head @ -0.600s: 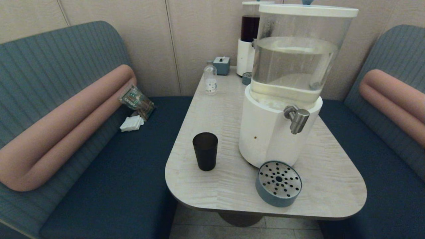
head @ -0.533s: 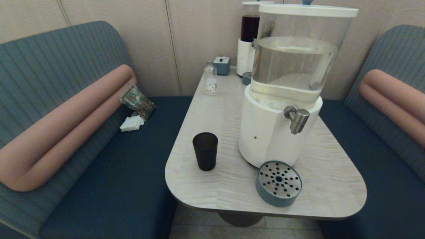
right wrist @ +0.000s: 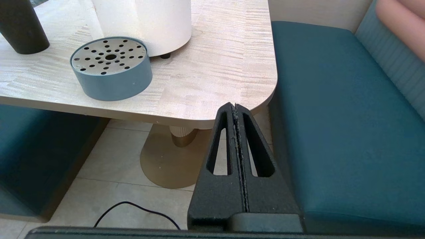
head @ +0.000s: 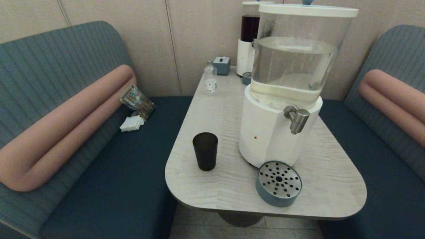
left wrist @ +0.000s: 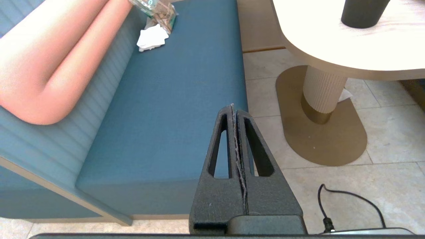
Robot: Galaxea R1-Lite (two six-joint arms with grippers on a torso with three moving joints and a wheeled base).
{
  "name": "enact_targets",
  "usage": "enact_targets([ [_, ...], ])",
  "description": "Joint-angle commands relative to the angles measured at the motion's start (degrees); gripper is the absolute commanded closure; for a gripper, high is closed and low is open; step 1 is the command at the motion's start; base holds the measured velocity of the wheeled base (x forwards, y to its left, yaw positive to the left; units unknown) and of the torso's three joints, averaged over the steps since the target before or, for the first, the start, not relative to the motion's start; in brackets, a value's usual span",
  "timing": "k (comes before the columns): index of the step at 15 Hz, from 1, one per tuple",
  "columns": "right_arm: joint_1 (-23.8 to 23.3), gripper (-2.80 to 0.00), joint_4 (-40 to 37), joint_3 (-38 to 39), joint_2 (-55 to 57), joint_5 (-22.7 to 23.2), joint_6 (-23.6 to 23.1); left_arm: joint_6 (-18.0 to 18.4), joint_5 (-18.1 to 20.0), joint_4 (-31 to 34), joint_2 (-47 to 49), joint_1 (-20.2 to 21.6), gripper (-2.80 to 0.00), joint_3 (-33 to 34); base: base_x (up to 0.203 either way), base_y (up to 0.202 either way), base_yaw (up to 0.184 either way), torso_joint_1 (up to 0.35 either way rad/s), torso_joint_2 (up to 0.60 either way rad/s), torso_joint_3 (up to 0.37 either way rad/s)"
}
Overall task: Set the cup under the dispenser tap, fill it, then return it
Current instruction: Pick up the cup
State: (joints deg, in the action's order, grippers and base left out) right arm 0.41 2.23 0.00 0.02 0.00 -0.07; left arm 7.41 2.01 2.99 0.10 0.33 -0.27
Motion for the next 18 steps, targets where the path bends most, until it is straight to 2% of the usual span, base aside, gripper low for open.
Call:
enact_targets([
  [1,0.02,0.0,0.05,0.79,-0.2,0.0,-0.01,0.23,0.01,0.53,0.25,0.02,0.0,-0.26,0.0,0.0,0.0,0.0,0.0,0.0],
  [3,0.02,0.0,0.05,0.88,-0.2,0.0,0.02,-0.26,0.67,0.83,1.6,0.02,0.0,-2.63,0.0,0.0,0.0,0.0,0.0,0.0],
  [4,0.02,0.0,0.05,0.81,-0.2,0.0,-0.01,-1.1,1.34,0.8,4.1,0.02,0.0,-6.46,0.0,0.0,0.0,0.0,0.0,0.0],
  [7,-0.06,0.0,0.02,0.8,-0.2,0.0,-0.01,-3.86,2.7,-1.77,18.18,-0.18,0.0,-16.49,0.0,0.0,0.0,0.0,0.0,0.0],
  [9,0.02,0.0,0.05,0.88,-0.2,0.0,-0.01,-6.04,4.93,-7.77,27.92,-0.26,0.0,-20.62,0.0,0.0,0.0,0.0,0.0,0.0],
  [10,0.02,0.0,0.05,0.88,-0.2,0.0,-0.01,-7.2,7.4,-11.88,32.34,-0.28,0.0,-22.01,0.0,0.0,0.0,0.0,0.0,0.0],
  [12,0.02,0.0,0.05,0.88,-0.2,0.0,-0.01,-9.38,16.06,-17.57,39.63,-0.31,0.0,-23.65,0.0,0.0,0.0,0.0,0.0,0.0],
  [13,0.02,0.0,0.05,0.79,-0.2,0.0,-0.01,-10.15,18.75,-19.42,42.94,-0.31,0.0,-24.38,0.0,0.0,0.0,0.0,0.0,0.0],
  [15,0.02,0.0,0.05,0.88,-0.2,0.0,-0.01,-11.2,20.84,-26.57,50.52,-0.28,0.0,-25.13,0.0,0.0,0.0,0.0,0.0,0.0],
  [18,0.02,0.0,0.05,0.8,-0.2,0.0,-0.01,-13.08,21.97,-43.07,62.23,-0.26,0.0,-23.61,0.0,0.0,0.0,0.0,0.0,0.0],
])
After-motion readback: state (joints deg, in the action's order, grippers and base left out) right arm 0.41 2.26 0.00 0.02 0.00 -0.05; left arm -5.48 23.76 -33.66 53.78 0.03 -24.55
